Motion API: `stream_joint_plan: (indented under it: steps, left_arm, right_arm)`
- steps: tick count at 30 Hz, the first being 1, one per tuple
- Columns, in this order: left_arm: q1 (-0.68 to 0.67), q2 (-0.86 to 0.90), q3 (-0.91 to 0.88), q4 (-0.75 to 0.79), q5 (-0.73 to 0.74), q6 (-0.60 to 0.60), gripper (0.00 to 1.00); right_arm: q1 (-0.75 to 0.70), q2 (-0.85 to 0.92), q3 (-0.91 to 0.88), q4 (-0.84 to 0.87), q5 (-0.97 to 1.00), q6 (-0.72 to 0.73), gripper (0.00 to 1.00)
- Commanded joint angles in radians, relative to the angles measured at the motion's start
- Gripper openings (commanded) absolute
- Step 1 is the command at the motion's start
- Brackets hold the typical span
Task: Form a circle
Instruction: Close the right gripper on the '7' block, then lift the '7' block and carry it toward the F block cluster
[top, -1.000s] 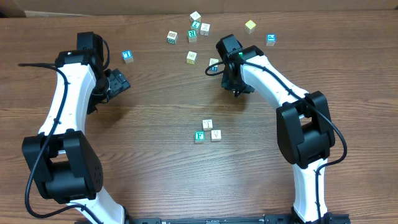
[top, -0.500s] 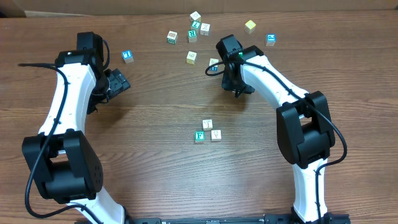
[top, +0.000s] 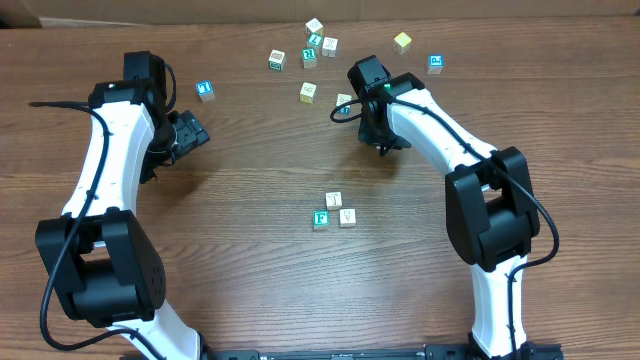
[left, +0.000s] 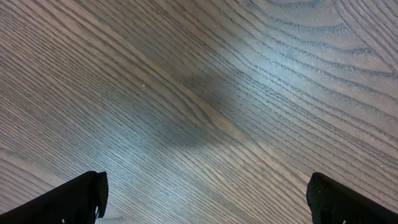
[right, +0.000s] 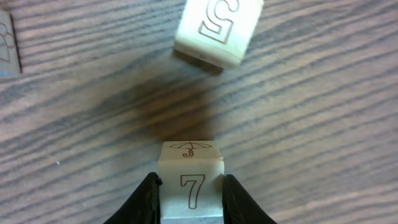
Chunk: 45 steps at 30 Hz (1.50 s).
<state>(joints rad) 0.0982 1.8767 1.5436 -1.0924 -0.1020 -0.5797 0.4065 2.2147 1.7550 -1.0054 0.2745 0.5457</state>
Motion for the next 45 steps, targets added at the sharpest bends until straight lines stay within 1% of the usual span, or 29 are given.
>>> stream_joint_plan:
  steps: [1,8,12,18,21,25,26,30,33,38,41,45]
  left_arm:
    - [-0.001,0.0,0.021,0.0,-0.012,0.011,1.0]
    - [-0.001,0.0,0.021,0.0,-0.012,0.011,1.0]
    - [-0.001,0.0,0.021,0.0,-0.012,0.011,1.0]
    - [-0.001,0.0,0.021,0.0,-0.012,0.011,1.0]
    - [-0.001,0.0,0.021,0.0,-0.012,0.011,1.0]
    - [-0.001,0.0,0.021,0.0,-0.012,0.011,1.0]
    - [-0.001,0.0,0.021,0.0,-0.012,0.011,1.0]
    - [-0.001,0.0,0.021,0.0,-0.012,0.011,1.0]
    - [-0.001,0.0,0.021,0.0,-0.012,0.011,0.99]
    - [-0.001,0.0,0.021,0.0,-0.012,0.011,1.0]
    - [-0.001,0.0,0.021,0.0,-0.012,0.011,1.0]
    - [-0.001,0.0,0.021,0.0,-0.012,0.011,1.0]
  right_arm:
    - [-0.004,-0.114,0.026,-0.023,0.02,-0.005,0.25]
    - [-0.004,-0.282,0.026,-0.117,0.001,-0.006,0.23]
    - [-0.004,-0.352,0.026,-0.174,-0.097,-0.065,0.22]
    - [-0.003,-0.369,0.026,-0.304,-0.226,-0.065,0.23]
    - [-0.002,-0.375,0.026,-0.383,-0.212,-0.065,0.21]
    - [-0.001,-0.398,0.026,-0.431,-0.209,-0.064,0.21]
    - [0.0,-0.421,0.026,-0.472,-0.209,-0.051,0.22]
    - [0.013,-0.474,0.026,-0.54,-0.22,0.008,0.22]
    - [0.043,-0.509,0.025,-0.557,-0.25,0.012,0.22]
    - [0.111,-0.537,0.025,-0.572,-0.246,0.068,0.22]
    - [0.154,-0.537,0.011,-0.564,-0.216,0.141,0.22]
    - [0.198,-0.537,-0.04,-0.552,-0.101,0.274,0.22]
